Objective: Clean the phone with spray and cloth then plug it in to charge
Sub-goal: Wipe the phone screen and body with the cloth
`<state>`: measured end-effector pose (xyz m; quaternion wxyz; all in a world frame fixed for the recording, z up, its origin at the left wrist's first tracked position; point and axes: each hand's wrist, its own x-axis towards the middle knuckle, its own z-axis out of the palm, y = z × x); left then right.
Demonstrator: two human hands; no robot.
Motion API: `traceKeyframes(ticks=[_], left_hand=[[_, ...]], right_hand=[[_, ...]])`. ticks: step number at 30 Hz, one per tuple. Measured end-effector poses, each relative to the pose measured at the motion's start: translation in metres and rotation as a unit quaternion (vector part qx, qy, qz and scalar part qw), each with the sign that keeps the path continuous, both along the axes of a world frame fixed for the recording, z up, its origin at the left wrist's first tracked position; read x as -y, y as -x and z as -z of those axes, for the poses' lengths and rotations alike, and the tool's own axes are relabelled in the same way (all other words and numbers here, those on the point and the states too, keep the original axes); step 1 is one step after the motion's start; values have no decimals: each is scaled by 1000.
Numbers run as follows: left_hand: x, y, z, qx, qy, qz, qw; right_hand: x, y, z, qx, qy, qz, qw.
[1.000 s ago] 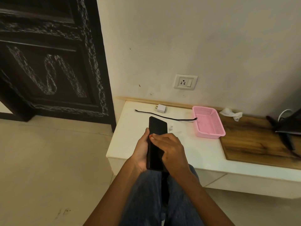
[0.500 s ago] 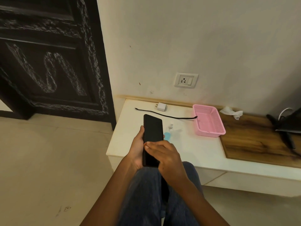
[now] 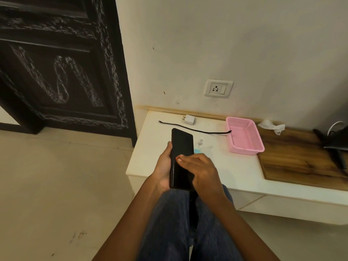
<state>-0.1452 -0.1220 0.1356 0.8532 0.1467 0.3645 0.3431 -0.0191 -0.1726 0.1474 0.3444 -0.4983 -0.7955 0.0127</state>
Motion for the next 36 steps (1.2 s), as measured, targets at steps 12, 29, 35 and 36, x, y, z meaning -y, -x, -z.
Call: traceKeyframes(ticks=[12,29,35,36], left_hand=[[-4,2,-1,14,21,0,1000],[-5,4,-3,2,-5,-27,1000],[-1,1,-5,10,7,-10,1000],[-1,0,-6,7,4,-9,1000]], right_hand=[[-4,0,-3,-22,15,37,999],[19,17,-2,22,-2,-14,1000],[4,3,-7,9,18,11,1000],[3,4,-8,7,13,18,1000]])
